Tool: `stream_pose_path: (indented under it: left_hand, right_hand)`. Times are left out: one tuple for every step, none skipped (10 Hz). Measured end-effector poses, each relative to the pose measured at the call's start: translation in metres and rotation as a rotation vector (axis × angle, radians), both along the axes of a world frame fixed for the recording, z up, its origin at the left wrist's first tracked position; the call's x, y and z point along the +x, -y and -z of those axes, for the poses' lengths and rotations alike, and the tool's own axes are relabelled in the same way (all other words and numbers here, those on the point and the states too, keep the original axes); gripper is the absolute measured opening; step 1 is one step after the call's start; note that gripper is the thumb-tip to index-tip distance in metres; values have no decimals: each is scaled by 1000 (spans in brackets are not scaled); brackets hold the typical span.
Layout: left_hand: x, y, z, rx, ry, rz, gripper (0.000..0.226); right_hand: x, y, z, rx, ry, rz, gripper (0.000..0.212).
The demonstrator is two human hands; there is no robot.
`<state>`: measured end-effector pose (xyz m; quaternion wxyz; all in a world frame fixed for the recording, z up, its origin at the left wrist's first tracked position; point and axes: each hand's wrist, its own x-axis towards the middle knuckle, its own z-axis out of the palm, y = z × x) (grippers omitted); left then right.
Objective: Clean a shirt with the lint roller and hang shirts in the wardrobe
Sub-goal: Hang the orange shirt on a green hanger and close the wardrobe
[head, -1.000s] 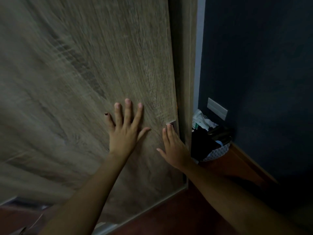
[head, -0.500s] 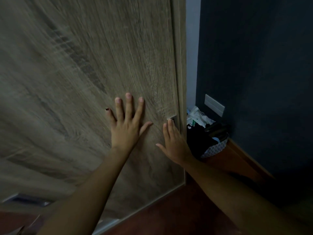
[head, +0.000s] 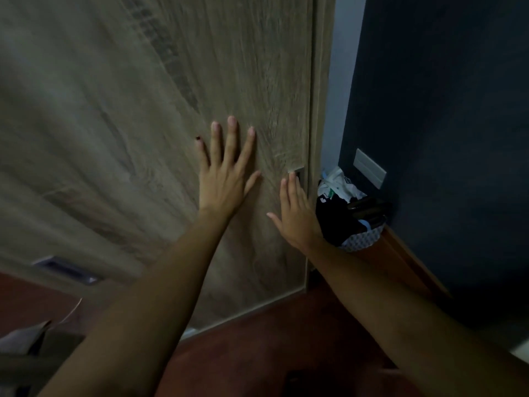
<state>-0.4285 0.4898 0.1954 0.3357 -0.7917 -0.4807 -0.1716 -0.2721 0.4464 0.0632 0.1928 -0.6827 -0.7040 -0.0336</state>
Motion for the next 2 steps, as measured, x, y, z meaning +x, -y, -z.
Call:
stream_pose_path:
  left_hand:
    - [-9,24,3,-117,27,30,78]
    - [-33,67,33,-274,97,-57,76]
  right_hand:
    - [-6,20,-9,-36,27,13,85]
    - [-14,51,-5,-98,38,-24,81]
